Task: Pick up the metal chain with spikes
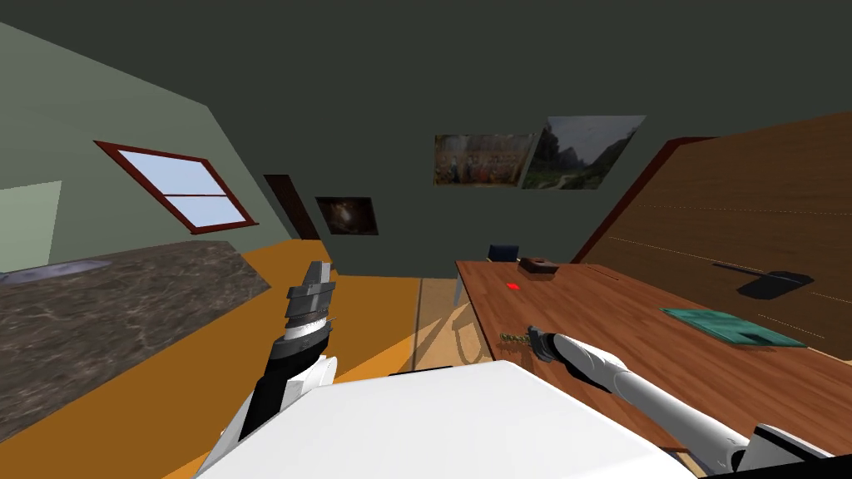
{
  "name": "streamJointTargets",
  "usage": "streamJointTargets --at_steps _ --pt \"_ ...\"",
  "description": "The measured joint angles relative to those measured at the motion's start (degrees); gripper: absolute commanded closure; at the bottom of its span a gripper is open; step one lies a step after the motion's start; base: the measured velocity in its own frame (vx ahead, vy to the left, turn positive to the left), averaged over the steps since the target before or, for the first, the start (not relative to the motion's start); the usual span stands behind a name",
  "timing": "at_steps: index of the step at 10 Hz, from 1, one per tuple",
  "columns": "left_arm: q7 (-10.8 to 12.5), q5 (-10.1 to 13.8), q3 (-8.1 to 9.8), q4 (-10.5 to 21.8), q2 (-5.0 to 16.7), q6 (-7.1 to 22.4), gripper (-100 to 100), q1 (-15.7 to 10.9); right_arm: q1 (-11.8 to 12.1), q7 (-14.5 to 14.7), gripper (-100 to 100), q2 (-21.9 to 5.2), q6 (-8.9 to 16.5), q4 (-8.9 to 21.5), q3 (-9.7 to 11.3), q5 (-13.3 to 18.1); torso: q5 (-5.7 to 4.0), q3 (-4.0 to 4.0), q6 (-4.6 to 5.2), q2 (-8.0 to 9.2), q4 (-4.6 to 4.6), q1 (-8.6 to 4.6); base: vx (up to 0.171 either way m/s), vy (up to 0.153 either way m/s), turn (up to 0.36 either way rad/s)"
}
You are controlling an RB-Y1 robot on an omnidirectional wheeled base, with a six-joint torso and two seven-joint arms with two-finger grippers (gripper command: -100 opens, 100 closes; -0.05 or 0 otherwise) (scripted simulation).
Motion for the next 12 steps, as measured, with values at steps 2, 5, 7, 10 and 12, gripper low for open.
streamJointTargets --at_steps 2,5,7,10,12 --pt "0.00 0.00 0.00 0.00 0.00 0.00 0 0.00 -1.91 2.46 100 -0.58 -0.08 1.39 2.32 -2.64 -0.04 -0.05 0.04 -0.04 -0.05 0.03 0.033 0.035 -0.131" --pt "0.00 0.00 0.00 0.00 0.00 0.00 0 -0.01 -4.84 6.94 100 -1.32 -0.17 3.67 6.06 -7.57 -0.13 -0.05 0.01 -0.02 -0.08 -0.02 0.019 0.026 -0.082" --pt "0.00 0.00 0.00 0.00 0.00 0.00 0 0.00 -6.50 9.36 100 -1.51 -0.15 5.03 8.04 -10.57 -0.15 -0.05 0.04 -0.01 -0.08 -0.05 0.019 0.028 -0.122" --pt "0.00 0.00 0.00 0.00 0.00 0.00 0 -0.01 -9.52 13.44 100 -2.17 -0.27 7.48 11.68 -15.41 -0.15 -0.06 0.02 -0.03 -0.08 -0.02 0.021 0.029 -0.088" --pt "0.00 0.00 0.00 0.00 0.00 0.00 0 0.00 -11.03 16.00 100 -2.45 -0.29 8.66 13.54 -18.60 -0.13 -0.05 0.05 -0.03 -0.07 -0.07 0.021 0.024 -0.115"
